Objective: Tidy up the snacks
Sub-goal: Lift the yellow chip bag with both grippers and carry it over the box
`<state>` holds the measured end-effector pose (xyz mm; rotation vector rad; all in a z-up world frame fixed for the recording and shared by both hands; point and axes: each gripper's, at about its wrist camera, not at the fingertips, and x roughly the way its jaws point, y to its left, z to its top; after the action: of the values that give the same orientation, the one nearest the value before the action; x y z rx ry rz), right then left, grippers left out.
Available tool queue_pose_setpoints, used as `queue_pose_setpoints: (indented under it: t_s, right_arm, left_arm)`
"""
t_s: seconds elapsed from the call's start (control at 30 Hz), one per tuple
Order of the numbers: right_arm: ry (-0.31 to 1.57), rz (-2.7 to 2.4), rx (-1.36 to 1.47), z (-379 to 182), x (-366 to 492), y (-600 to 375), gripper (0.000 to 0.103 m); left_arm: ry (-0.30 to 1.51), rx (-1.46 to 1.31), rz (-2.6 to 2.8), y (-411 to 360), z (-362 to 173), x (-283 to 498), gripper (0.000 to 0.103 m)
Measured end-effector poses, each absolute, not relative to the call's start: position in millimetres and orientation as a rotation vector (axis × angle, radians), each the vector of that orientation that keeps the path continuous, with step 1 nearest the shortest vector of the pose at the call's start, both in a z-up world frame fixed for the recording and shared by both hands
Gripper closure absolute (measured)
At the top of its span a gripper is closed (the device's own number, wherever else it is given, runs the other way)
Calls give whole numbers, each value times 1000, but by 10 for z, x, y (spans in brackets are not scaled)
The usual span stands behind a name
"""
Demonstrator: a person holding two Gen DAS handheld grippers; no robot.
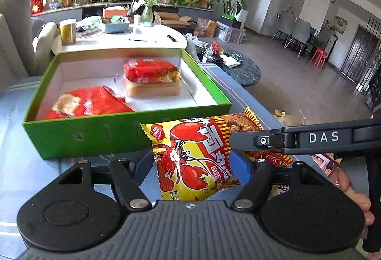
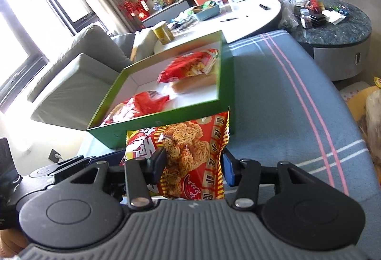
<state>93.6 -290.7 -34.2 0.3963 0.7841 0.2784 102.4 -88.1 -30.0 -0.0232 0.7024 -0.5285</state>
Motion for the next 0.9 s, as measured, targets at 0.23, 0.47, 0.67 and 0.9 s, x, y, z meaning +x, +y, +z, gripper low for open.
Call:
queue_pose_setpoints:
  t_s: [0.23, 0.47, 0.67, 0.9]
  right_arm:
    - [754, 313, 389, -202, 1006, -2712, 52]
    - [700, 342, 396, 11, 1164, -2512, 52]
    - [682, 365, 381, 110, 1326, -2358, 52]
    - [678, 366, 394, 119, 1529, -2252, 52]
  left_arm:
    - [658, -25, -488, -649, -141, 1034, 36]
    - [605, -49, -433, -446, 55, 1162, 36]
    - [573, -56, -401, -299, 163, 1341, 36]
    - [560, -41, -382, -218, 194, 1574, 36]
